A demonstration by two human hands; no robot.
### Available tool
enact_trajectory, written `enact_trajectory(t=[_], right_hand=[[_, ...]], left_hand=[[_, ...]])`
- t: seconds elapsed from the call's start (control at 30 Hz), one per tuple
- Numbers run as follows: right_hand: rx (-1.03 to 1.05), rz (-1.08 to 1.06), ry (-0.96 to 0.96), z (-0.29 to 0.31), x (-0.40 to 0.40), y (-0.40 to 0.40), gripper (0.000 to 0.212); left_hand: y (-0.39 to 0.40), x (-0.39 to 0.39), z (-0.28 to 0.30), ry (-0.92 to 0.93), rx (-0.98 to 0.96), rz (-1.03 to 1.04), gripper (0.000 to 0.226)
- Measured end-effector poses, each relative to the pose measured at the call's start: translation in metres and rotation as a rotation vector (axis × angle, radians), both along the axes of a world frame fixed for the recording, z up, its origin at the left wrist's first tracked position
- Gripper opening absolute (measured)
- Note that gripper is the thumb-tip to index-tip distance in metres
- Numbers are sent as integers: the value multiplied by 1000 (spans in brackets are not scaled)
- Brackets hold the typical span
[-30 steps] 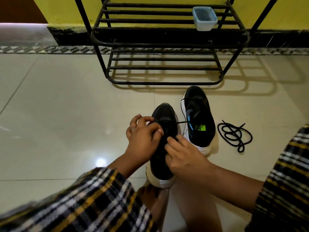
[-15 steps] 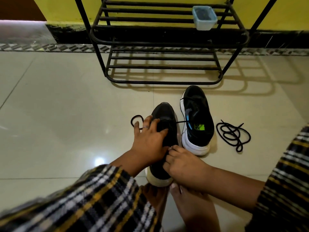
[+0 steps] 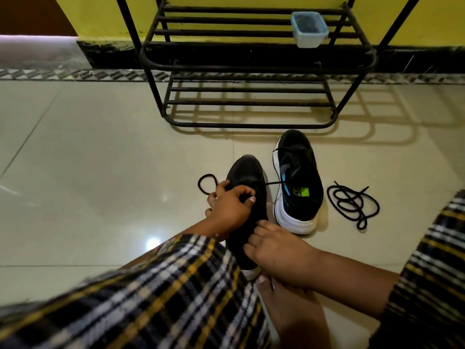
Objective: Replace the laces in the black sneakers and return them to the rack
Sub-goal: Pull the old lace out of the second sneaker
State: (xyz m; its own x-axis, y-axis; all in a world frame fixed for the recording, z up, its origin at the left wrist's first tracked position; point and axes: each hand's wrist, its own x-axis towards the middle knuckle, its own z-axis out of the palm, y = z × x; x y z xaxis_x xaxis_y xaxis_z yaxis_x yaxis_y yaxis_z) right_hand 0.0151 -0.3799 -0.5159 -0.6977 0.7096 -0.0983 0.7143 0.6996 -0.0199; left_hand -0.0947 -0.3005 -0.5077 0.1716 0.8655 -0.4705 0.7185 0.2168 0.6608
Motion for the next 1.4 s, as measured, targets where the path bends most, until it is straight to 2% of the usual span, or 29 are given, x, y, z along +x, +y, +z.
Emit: enact_trajectory(t=[0.1,0.27,0.33,0.67,0.97,1.03,1.07,1.1,1.13,1.23,1.3,1.4], right_hand=[[-33,48,-9,6,-2,1,5],[-132,72,-23,12,-4,1,21],[-132,58,-20,8,-4,-1,22],[-281,-90,-52,6,0,2,37],[-235,-69,-89,3,2,3,35],[-222,-50,-59,2,2,3,35],[-204,-43,-47,1,2,3,35],[-197,-44,-45,0,3,3,35],[-201,-54,-48,-2,4,3,35],[-206,-88,-43,-6,5,3,35],[-191,-88,-30,-7,5,2,34],[-183,-95,-17,-6,5,2,34]], left_hand=[[1,5,4,-37,-32,72,8],[6,8,7,48,12,51,10],[10,6,6,7,29,100,14],[37,-13,55,-794,-280,378,27],[63,-43,64,-1245,-132,980,19],[60,-46,60,-1372,-95,998,18],[58,-46,58,-1372,-71,946,20],[55,-44,53,-1296,-32,859,21],[51,-41,47,-1132,34,732,21],[35,-37,19,-377,365,138,14],[26,-36,2,1,449,-216,14],[21,-38,-14,297,469,-419,19]])
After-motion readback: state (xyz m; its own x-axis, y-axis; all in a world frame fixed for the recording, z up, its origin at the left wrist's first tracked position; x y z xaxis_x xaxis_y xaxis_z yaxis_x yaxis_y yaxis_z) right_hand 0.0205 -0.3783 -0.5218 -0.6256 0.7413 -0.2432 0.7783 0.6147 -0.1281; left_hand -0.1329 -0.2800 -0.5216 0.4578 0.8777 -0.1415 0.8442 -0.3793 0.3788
